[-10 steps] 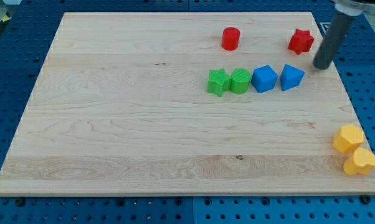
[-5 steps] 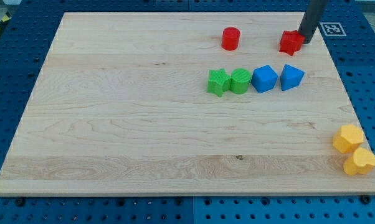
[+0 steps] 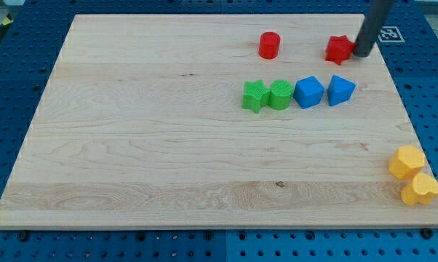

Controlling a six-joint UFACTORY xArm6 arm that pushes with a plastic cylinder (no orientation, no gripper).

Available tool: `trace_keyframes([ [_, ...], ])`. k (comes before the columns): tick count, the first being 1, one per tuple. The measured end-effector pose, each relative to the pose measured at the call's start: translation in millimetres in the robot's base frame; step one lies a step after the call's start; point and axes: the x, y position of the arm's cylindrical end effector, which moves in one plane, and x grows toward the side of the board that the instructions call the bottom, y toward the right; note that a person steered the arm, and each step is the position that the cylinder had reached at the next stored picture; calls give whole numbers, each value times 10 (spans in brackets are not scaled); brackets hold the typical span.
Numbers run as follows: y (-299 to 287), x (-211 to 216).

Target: Push the red star into the red circle

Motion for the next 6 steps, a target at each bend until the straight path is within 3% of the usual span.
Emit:
trace_keyframes([
  [5,-627,-279],
  [6,-97,-254],
])
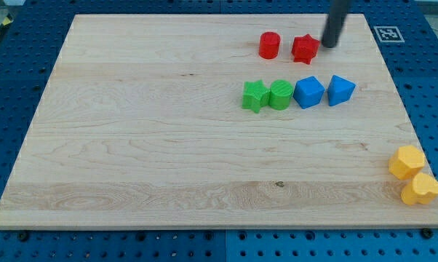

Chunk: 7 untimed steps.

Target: Push the red star into the red circle

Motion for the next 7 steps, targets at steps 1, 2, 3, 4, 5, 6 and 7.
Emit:
trace_keyframes([
  [1,360,110],
  [2,210,244],
  [3,-40,261],
  [4,-196,261],
  [5,-223,261],
  [6,-490,254],
  [7,-611,253],
])
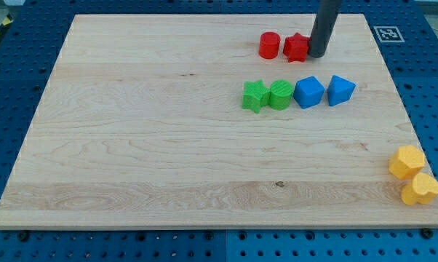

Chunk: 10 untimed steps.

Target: Push the red star into the red circle

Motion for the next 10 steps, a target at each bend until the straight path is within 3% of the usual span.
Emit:
trace_keyframes([
  [3,-233,-133],
  [7,-3,-138],
  [9,620,7],
  [10,1026,289],
])
